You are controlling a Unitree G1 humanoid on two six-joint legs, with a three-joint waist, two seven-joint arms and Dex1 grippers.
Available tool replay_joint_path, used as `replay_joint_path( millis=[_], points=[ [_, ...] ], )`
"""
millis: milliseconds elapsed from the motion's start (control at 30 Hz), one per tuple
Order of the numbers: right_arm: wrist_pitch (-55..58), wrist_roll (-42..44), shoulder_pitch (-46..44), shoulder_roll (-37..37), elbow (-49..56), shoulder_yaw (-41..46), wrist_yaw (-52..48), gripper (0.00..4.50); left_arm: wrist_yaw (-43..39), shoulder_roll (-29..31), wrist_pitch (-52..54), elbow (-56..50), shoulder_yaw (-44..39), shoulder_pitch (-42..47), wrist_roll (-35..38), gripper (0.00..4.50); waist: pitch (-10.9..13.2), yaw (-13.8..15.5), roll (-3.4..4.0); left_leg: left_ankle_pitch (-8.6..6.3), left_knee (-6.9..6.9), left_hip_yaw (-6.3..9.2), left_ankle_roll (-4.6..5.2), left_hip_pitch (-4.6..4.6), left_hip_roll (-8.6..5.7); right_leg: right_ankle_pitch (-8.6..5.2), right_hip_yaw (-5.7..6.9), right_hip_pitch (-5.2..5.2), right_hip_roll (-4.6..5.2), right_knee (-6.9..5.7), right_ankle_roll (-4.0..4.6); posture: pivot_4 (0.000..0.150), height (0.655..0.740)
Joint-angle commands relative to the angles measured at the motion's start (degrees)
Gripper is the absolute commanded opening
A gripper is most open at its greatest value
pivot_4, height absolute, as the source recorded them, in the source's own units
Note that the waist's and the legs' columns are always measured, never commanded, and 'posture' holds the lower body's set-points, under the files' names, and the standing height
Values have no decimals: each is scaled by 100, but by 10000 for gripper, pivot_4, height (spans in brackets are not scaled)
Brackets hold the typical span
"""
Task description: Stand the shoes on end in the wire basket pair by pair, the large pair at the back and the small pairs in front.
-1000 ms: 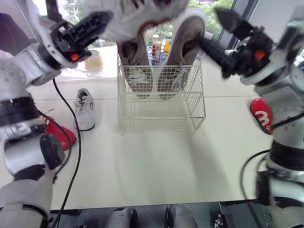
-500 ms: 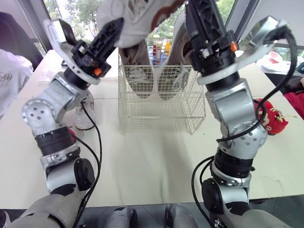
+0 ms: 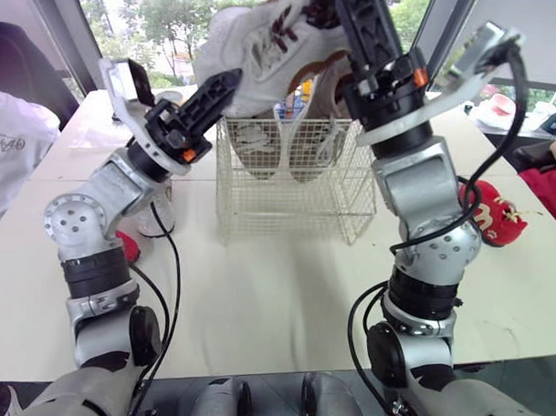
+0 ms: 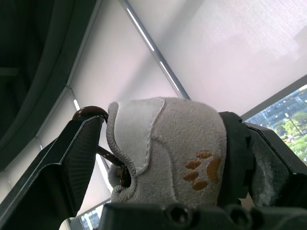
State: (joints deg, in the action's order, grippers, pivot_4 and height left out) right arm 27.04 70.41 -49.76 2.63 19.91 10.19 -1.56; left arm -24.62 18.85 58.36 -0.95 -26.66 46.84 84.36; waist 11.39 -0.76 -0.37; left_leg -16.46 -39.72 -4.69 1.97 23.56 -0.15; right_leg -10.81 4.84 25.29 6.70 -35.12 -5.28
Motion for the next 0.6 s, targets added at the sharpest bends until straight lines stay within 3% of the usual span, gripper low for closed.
replay_joint_path(
  millis=[33, 67, 133, 233, 333, 400, 500, 567, 600],
  points=[
    [-86, 188, -155, -67, 254, 41, 80, 44381, -77, 102, -165, -58, 17, -17, 86, 2489, 0, -3, 0, 1, 0, 0, -1, 0, 0, 0, 0, 0, 0, 0, 0, 1500, 7400],
    [-84, 178, -153, -80, 262, 16, 92, 44381, -85, 111, -179, -57, 37, -22, 88, 2489, 0, -4, 0, 0, 0, 0, -1, 0, 0, 0, 0, 0, 0, 1, 0, 1500, 7400],
    [-67, 210, -130, -63, 300, 19, 127, 39432, -116, 132, -177, -108, 115, -45, 72, 2489, 0, -4, 0, 0, 0, 0, -1, 0, 0, 0, 0, 0, 0, 0, 0, 1500, 7400],
    [-40, 272, -114, -24, 342, 43, 173, 27542, -117, 164, -180, -175, 220, -110, 78, 2489, 0, -4, 0, 1, 0, 0, -1, 0, 0, 0, 0, 0, 0, 1, 0, 1500, 7400],
    [-24, 285, -124, 7, 360, 45, 211, 18801, -180, 263, -135, -264, 329, -240, 14, 2489, 0, -8, 0, 0, 0, 0, 0, 0, 0, 0, 0, 0, 0, 1, 0, 1500, 7400],
    [-16, 292, -138, 22, 364, 42, 220, 16733, -289, 345, -114, -352, 402, -322, 0, 2489, 0, -10, 0, -1, 1, 0, 1, 0, 0, 0, 0, 1, 0, 1, 0, 1500, 7400],
    [18, 347, -231, 75, 349, 77, 212, 16491, -322, 534, -135, -559, 548, -477, -191, 16171, 0, -13, 0, -2, 2, 0, 3, 0, 1, -1, 0, 1, 0, 1, 1, 1500, 7400],
    [96, 407, -403, 354, 256, 216, 86, 16491, -307, 858, -234, -905, 978, -726, -980, 24581, 0, -6, 1, -3, 2, 0, 5, 0, 1, -1, 0, 1, 0, 2, 1, 1500, 7400],
    [137, 442, -517, 545, 164, 322, 15, 16491, -324, 1007, -266, -1091, 1148, -858, -1260, 24581, 1, -6, 1, -5, 3, -1, 9, 0, 0, -1, 0, 1, 0, 3, 1, 1500, 7400]
  ],
)
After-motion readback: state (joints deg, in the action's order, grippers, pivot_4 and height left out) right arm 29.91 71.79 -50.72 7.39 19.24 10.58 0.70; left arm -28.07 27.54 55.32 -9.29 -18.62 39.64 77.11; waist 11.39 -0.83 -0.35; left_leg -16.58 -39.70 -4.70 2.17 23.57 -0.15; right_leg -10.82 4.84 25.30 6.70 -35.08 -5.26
